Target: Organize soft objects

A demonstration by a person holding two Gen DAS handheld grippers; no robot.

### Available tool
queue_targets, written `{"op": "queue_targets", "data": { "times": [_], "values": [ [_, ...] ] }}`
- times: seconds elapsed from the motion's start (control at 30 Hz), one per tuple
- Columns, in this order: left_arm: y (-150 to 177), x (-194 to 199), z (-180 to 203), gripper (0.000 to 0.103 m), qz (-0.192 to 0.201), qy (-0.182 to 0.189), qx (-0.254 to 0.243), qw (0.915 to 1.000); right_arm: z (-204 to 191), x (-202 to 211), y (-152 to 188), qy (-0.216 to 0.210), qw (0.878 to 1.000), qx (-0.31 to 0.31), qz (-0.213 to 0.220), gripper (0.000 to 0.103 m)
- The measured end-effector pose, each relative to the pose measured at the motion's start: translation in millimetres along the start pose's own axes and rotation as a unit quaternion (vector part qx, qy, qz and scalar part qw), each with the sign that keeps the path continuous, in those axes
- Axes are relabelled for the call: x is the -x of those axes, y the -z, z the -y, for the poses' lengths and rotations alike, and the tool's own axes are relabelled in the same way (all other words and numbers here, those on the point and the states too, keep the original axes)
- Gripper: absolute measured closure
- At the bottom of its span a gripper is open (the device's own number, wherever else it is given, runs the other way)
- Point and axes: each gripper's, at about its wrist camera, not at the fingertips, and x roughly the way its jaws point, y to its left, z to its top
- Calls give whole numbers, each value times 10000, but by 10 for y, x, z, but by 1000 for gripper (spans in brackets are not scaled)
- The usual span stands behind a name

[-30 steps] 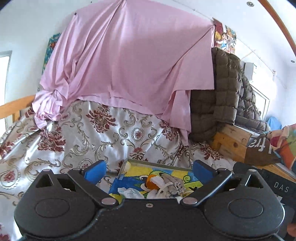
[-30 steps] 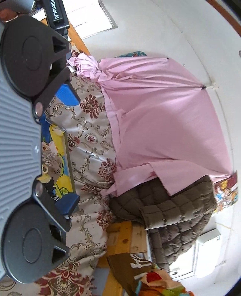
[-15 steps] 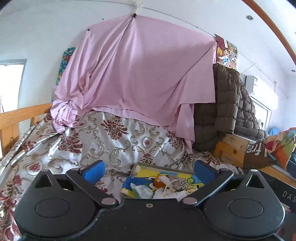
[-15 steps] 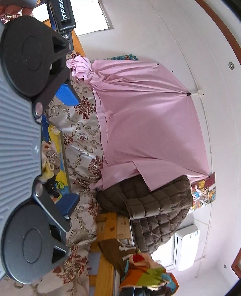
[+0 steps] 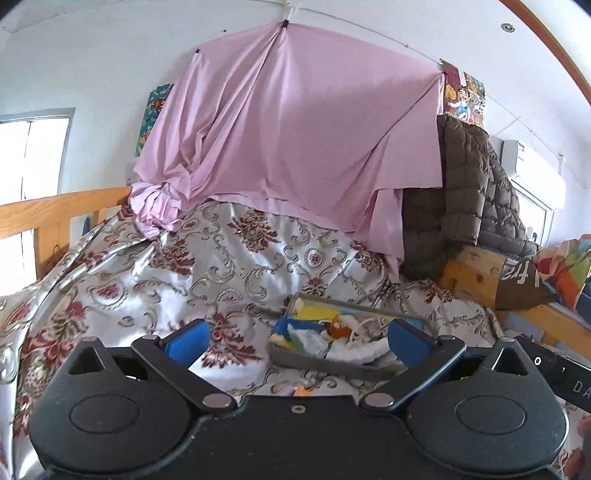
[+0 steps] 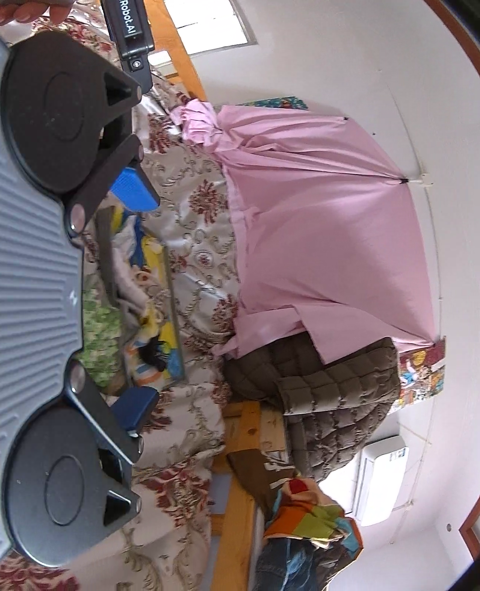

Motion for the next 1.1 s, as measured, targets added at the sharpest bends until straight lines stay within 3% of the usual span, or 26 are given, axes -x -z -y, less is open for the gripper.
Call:
{"op": "queue_targets", "data": {
  "times": [0.3,0.53,1.1],
  "values": [
    [204,161,-175,1,-311,-29,291,9991,-77,216,180,265,9994,11,-205,0],
    [317,255,-182,1,-515,-144,-4,9986,-134,281,271,534,9978,112,-380,0],
    [558,353,-118,1,-784,-540,-609,9936,-199,325,396,565,9959,269,-654,0]
  ]
}}
